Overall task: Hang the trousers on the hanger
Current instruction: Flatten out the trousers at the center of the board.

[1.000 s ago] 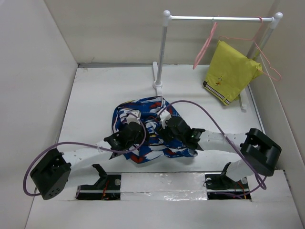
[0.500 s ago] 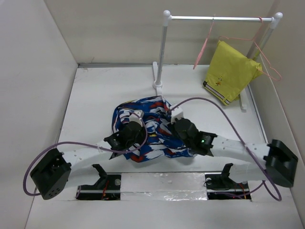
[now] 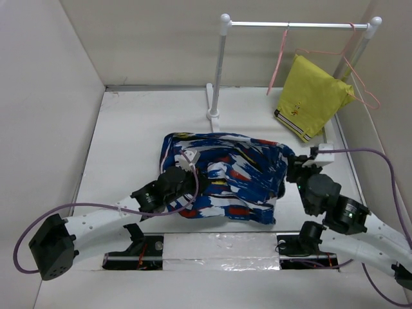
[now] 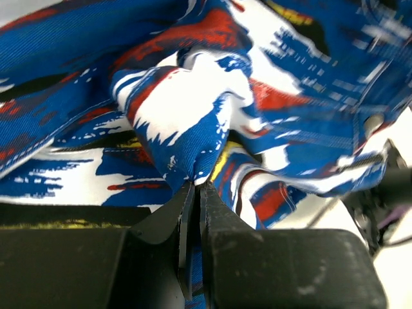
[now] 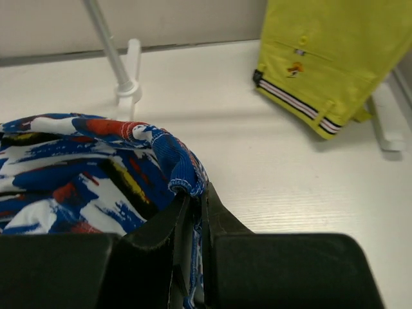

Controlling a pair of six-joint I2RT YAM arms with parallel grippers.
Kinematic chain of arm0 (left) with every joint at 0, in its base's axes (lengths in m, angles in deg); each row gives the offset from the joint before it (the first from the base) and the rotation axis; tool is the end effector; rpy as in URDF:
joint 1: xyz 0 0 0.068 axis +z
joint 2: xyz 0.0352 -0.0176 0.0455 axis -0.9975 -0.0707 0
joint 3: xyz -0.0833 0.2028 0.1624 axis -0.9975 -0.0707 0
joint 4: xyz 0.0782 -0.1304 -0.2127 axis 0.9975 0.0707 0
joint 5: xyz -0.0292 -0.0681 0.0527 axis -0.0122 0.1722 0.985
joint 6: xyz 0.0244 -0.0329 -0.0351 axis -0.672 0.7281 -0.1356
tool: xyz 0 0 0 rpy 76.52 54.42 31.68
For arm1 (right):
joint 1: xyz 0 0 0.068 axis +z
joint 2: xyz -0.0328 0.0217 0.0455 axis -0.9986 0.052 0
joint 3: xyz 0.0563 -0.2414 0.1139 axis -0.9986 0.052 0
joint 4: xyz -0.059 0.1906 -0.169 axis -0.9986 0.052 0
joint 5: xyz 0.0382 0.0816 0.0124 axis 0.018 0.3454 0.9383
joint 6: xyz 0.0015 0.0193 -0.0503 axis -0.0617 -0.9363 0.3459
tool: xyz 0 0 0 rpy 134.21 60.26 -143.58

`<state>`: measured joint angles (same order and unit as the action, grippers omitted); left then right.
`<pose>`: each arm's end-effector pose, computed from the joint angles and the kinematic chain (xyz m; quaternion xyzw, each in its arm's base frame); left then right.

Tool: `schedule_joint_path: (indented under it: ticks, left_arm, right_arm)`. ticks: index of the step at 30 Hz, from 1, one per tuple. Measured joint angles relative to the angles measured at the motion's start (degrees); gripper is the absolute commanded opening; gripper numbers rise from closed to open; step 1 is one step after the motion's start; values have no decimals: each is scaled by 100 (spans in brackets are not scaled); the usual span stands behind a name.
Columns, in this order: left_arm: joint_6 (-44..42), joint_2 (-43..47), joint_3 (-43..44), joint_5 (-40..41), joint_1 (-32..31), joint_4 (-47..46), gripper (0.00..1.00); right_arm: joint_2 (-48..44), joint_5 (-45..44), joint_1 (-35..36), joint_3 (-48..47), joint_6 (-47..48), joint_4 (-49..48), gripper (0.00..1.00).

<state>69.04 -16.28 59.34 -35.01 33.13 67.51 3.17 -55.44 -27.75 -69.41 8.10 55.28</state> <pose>0.1321 -0.1710 0.2375 0.1529 0.7757 -0.3798 0.4803 0.0822 0.0805 0.3286 0.0256 0.7377 0.0556 0.6723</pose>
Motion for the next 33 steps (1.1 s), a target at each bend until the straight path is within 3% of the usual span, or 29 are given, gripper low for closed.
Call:
schedule_joint_path:
  ticks: [6,10,15,17,18,19,22,23,24,26,27,28,33]
  left_arm:
    - [-138,9,243,-48,-352,-37,0]
    - [-212,-310,575,-415,-496,-304,0]
    - [-240,-1580,1023,-704,-1266,-1196,41]
    - [-262,-2216,1335,-815,-1541,-1346,52]
    - [-284,-2496,1499,-841,-1641,-1388,57]
    - [-278,-2715,1633,-855,-1718,-1399,61]
    - [-315,-2787,1709,-629,-1757,-1353,69]
    - [-317,-2688,1700,-474,-1733,-1331,69]
    - [-313,-2498,1655,-254,-1692,-1279,68]
    - [-195,-1991,1471,162,-1515,-1222,67]
    - [-92,-1655,1322,365,-1357,-1180,65]
    - [31,-1320,1156,544,-1141,-1158,64]
    - [997,46,42,1130,94,-708,50]
  right_arm:
    - [50,-861,-170,-413,245,203,0]
    - [684,-1016,-1255,-463,662,-376,0]
    - [1423,247,-3659,-79,1005,-1526,0]
    - [1880,767,-4546,-42,1012,-1838,18]
    - [2168,1034,-4872,-74,977,-1904,32]
    - [2487,1294,-5178,-162,953,-1906,56]
    - [3178,1912,-5602,-433,890,-1882,75]
    - [3202,2107,-5582,-448,883,-1893,75]
    - [3154,2295,-5506,-450,885,-1906,75]
    - [2955,2570,-5246,-426,881,-2020,50]
    - [2800,2765,-5062,-382,868,-2096,33]
    - [2632,2968,-4835,-291,850,-2240,3]
    - [2273,3821,-3403,378,743,-2793,0]
